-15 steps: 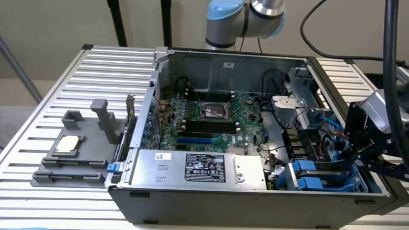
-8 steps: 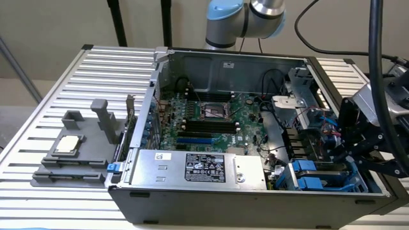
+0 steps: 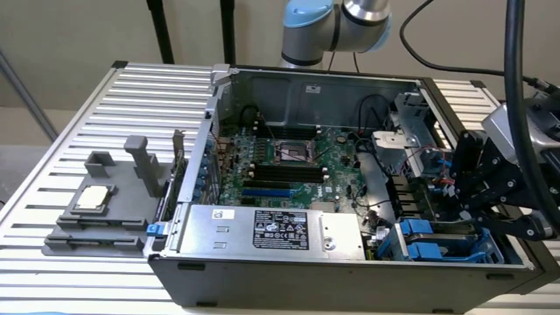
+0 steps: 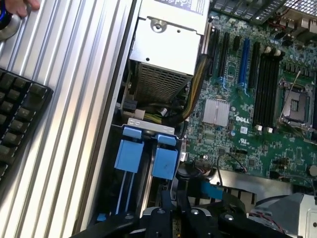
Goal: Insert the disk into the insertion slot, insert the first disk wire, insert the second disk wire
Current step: 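Insert the first disk wire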
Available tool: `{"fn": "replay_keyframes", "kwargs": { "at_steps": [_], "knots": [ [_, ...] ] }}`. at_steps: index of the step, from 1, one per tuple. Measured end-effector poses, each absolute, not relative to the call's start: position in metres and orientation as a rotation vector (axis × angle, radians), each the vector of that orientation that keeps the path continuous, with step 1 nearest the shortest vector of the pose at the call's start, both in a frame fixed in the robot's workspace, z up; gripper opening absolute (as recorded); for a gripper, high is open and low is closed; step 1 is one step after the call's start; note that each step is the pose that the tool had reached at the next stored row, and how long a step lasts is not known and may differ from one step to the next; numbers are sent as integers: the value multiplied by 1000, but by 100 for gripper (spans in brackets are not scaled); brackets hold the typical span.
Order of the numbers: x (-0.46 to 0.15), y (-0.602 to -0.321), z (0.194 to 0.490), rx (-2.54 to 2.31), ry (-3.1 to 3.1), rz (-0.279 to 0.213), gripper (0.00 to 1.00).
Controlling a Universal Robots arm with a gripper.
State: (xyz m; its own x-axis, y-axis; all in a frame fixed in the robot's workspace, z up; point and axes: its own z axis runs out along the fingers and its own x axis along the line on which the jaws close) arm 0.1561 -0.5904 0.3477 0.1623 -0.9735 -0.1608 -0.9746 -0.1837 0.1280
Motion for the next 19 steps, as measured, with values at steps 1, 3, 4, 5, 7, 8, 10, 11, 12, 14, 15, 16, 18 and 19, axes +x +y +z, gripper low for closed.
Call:
{"fn": "replay_keyframes", "kwargs": {
  "at_steps": [1, 3, 4, 5, 7, 8, 10, 11, 12, 14, 15, 16, 18, 19],
  "knots": [
    [157, -590, 348, -2387, 2010, 323, 16],
    [157, -590, 347, -2374, 2032, 317, 16],
    [158, -590, 347, -2369, 2042, 312, 16],
    [159, -590, 347, -2366, 2051, 309, 16],
    [161, -590, 346, -2361, 2065, 303, 16],
    [161, -590, 345, -2359, 2072, 300, 16],
    [163, -590, 344, -2353, 2085, 296, 16],
    [164, -590, 343, -2349, 2094, 294, 16],
    [164, -590, 343, -2344, 2102, 292, 16],
    [165, -590, 342, -2333, 2120, 288, 16],
    [165, -590, 341, -2326, 2130, 288, 16],
    [165, -590, 340, -2320, 2139, 287, 16],
    [166, -590, 339, -2304, 2159, 288, 16],
    [166, -590, 339, -2297, 2168, 288, 16]
  ]
}}
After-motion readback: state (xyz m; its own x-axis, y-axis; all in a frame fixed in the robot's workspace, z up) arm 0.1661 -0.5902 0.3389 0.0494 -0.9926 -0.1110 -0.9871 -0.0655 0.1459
